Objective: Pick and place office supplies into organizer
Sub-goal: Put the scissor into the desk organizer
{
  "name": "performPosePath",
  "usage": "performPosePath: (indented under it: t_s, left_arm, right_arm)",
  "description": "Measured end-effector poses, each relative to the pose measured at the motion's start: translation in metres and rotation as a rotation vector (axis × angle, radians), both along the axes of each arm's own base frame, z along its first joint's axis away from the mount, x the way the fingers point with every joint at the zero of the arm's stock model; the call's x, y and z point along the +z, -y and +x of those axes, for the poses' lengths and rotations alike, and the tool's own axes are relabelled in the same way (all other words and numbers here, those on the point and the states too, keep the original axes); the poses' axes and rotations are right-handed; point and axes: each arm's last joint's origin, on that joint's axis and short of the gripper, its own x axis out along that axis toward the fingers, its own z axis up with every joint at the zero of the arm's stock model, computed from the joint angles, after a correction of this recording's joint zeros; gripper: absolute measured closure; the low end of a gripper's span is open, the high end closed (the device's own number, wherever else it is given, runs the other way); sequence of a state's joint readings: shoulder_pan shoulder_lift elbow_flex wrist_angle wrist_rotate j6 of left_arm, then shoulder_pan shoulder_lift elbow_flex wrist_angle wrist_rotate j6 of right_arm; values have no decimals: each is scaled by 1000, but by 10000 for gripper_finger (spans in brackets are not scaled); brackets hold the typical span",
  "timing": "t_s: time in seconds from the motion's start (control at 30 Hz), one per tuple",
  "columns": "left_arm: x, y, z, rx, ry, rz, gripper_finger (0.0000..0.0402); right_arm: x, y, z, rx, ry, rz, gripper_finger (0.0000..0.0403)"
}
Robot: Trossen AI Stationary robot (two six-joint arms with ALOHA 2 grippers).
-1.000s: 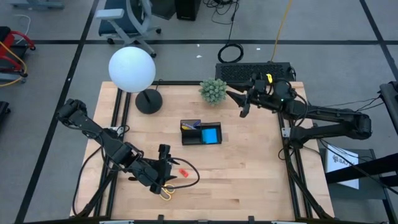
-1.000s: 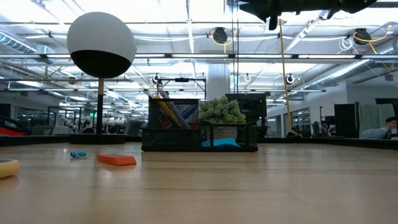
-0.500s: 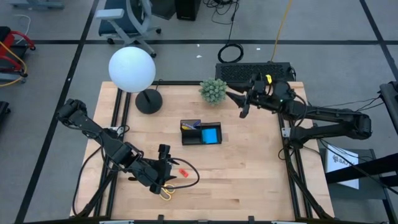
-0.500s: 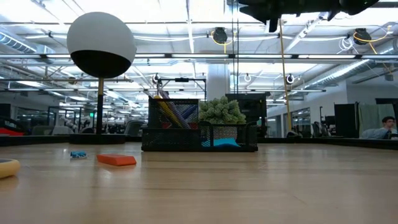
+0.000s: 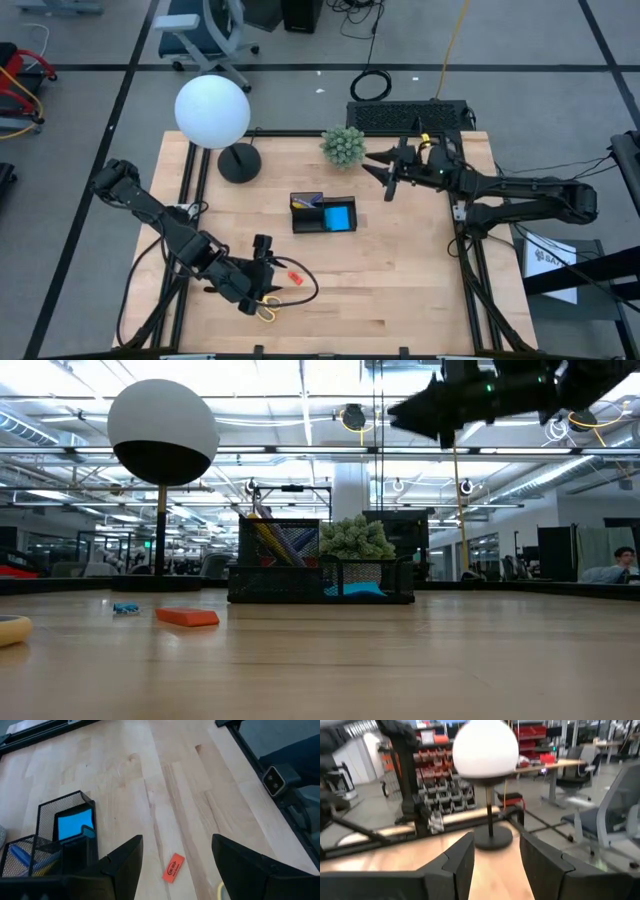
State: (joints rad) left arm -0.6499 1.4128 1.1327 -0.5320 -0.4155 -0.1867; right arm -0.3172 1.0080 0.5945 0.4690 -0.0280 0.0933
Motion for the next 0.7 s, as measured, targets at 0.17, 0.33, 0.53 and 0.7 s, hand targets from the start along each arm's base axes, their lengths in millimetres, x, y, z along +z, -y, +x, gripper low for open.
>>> performPosePath:
  t_s: [0.17, 0.33, 0.53, 0.7]
  left_arm:
    - [0, 3, -2, -20, 7, 5, 158]
    - [0, 3, -2, -21, 7, 4, 158]
    - [0, 3, -2, -20, 4, 6, 158]
    - [0, 3, -2, -21, 4, 7, 158]
  right_arm:
    - [-36, -3, -8, 1, -95, 10, 251]
    - [-62, -7, -21, 0, -12, 21, 254]
    - [-69, -14, -44, 6, 257, -11, 250]
    - [-80, -17, -51, 7, 248, 3, 254]
